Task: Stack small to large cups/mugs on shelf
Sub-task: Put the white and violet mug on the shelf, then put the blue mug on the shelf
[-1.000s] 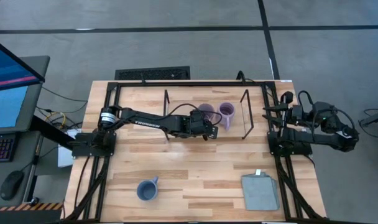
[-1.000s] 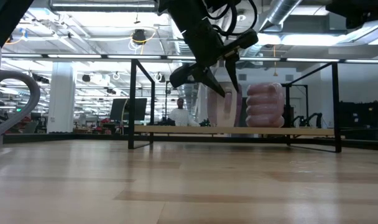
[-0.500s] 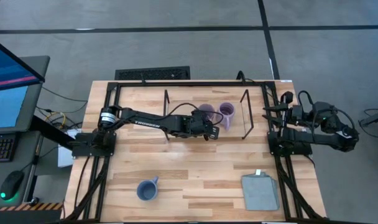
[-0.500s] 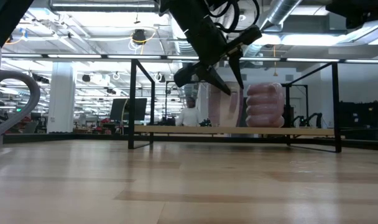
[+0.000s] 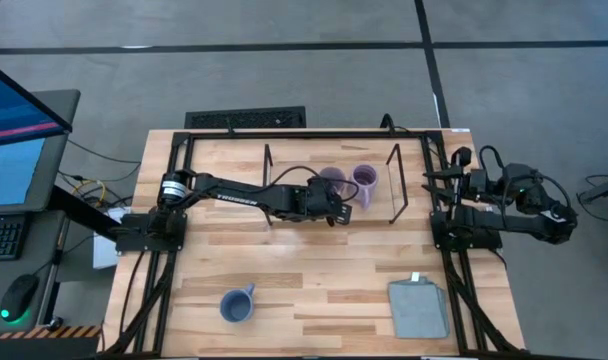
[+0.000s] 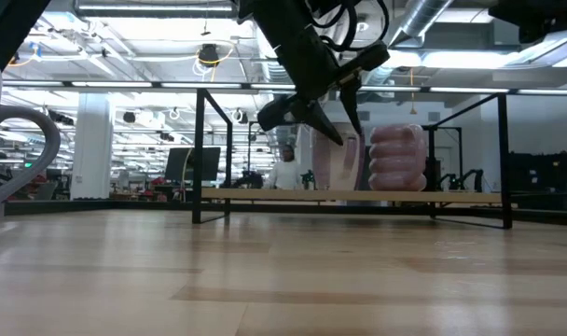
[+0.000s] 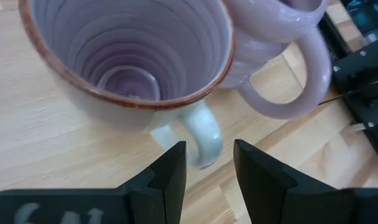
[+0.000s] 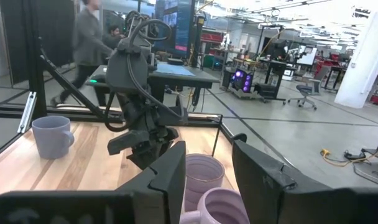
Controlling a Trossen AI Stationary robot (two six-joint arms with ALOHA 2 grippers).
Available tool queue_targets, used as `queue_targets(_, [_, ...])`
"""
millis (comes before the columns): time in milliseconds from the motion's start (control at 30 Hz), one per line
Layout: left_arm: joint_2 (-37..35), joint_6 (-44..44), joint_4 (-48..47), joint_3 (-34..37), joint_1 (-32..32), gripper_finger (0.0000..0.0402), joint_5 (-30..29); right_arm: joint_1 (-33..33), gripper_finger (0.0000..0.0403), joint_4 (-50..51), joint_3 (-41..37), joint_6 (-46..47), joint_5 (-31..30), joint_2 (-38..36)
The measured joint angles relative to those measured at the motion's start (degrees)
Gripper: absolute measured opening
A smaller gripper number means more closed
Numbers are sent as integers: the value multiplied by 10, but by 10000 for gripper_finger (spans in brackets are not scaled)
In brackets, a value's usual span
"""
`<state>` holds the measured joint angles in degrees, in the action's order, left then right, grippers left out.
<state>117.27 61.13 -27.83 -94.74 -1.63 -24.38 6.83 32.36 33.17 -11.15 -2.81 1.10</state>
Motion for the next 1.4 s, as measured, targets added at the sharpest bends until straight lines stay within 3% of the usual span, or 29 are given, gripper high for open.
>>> queue_targets(1400, [0,30,-28,0,-22,124,27,0,154,0,0,0,0,0])
